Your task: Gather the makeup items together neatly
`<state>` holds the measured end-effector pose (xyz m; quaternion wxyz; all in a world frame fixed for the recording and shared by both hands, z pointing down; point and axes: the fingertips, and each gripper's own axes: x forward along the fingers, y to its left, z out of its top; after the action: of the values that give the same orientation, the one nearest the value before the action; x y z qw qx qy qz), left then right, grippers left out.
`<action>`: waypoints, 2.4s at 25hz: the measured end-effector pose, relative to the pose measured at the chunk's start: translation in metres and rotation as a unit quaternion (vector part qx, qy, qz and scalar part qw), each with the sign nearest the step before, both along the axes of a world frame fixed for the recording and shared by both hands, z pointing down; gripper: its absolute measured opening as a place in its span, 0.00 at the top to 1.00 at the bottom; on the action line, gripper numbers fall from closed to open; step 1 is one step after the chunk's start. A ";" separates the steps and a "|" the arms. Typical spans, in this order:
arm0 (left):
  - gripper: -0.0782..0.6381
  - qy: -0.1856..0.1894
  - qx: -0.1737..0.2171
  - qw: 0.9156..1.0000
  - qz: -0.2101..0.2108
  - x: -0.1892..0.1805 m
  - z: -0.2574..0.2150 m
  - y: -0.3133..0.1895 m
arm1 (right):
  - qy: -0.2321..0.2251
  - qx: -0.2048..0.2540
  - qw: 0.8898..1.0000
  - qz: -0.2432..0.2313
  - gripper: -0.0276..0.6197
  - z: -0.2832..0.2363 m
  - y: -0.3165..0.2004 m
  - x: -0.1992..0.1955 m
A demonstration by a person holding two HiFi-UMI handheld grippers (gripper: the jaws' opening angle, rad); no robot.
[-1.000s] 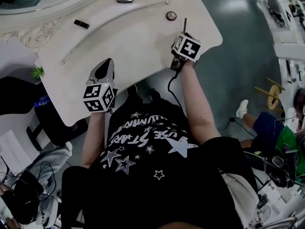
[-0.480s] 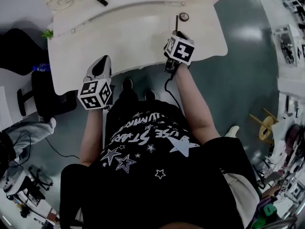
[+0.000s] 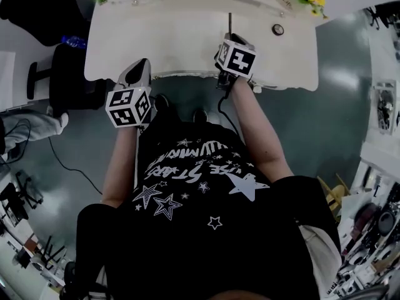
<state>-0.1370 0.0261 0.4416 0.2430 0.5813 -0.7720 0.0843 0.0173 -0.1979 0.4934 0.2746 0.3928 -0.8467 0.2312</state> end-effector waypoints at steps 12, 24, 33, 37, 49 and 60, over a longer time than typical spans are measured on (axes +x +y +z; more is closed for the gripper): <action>0.89 0.016 -0.012 1.000 0.007 -0.072 0.013 0.021 | 0.014 -0.025 0.999 -0.034 0.85 0.016 0.064 -0.102; 0.89 0.048 -0.029 0.996 0.070 -0.147 0.049 0.019 | 0.058 -0.050 0.997 -0.027 0.85 0.064 0.098 -0.182; 0.89 0.062 -0.021 0.992 0.108 -0.153 0.055 0.011 | 0.074 -0.061 0.995 -0.008 0.85 0.077 0.104 -0.185; 0.89 0.065 -0.020 0.991 0.119 -0.151 0.055 0.008 | 0.087 -0.053 0.995 -0.005 0.85 0.076 0.105 -0.182; 0.89 0.072 -0.016 0.988 0.137 -0.156 0.058 0.001 | 0.085 -0.044 0.995 -0.019 0.65 0.074 0.107 -0.189; 0.89 0.067 0.000 0.984 0.164 -0.162 0.048 -0.014 | 0.061 0.024 0.998 0.021 0.45 0.026 0.071 -0.163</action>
<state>-0.2989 0.0117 0.4898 0.2766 0.7047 -0.6480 0.0839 -0.1456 -0.1265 0.5191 0.3114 0.4306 -0.8251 0.1918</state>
